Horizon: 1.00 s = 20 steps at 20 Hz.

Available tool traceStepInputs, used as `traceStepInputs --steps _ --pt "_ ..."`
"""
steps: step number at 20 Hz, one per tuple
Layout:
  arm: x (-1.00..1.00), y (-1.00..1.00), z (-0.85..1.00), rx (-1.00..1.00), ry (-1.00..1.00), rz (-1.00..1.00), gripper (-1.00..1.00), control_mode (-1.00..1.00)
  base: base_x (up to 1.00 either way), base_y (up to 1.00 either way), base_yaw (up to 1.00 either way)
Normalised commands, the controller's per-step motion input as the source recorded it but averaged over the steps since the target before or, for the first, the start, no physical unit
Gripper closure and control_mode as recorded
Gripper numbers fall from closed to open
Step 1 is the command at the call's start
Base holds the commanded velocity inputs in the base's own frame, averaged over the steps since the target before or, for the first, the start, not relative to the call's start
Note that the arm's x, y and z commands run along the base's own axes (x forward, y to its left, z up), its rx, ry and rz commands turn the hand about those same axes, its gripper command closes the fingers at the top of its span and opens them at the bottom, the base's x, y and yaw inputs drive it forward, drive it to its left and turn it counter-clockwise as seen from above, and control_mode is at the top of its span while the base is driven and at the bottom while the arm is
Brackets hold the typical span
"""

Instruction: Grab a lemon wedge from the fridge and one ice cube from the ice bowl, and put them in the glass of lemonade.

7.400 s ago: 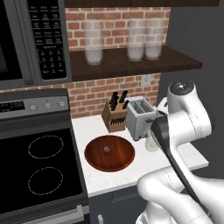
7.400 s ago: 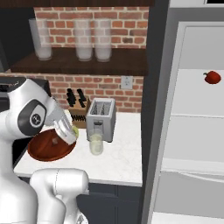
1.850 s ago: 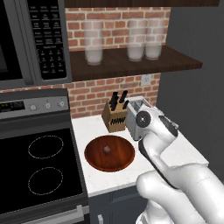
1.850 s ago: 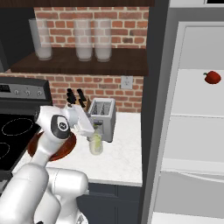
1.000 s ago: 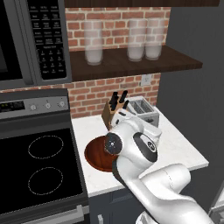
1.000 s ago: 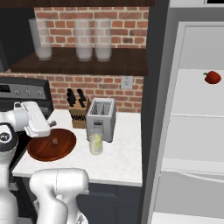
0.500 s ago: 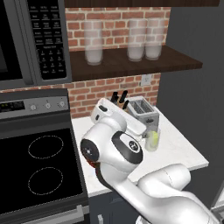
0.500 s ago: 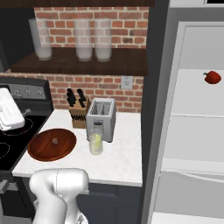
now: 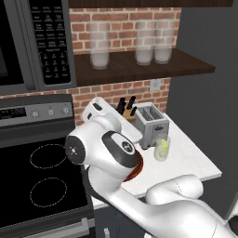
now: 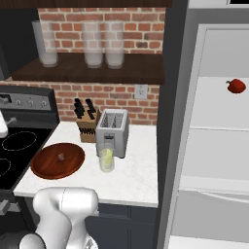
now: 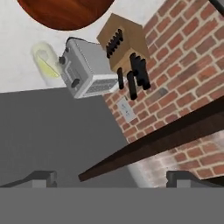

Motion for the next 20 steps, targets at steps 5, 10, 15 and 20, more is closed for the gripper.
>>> traceStepInputs --steps 5,10,15,20 --pt "-0.11 0.14 -0.67 0.08 0.07 0.03 -1.00 -1.00 0.00 0.00 0.00" --pt "-0.20 0.00 -0.82 0.02 0.06 0.10 -1.00 -1.00 0.00 0.00 0.00" --pt "-0.39 -0.30 -0.37 0.07 0.00 0.09 -1.00 -1.00 0.00 0.00 0.00" --pt "-0.55 -0.64 -0.02 0.14 -0.07 0.01 -1.00 -1.00 0.00 0.00 0.00"
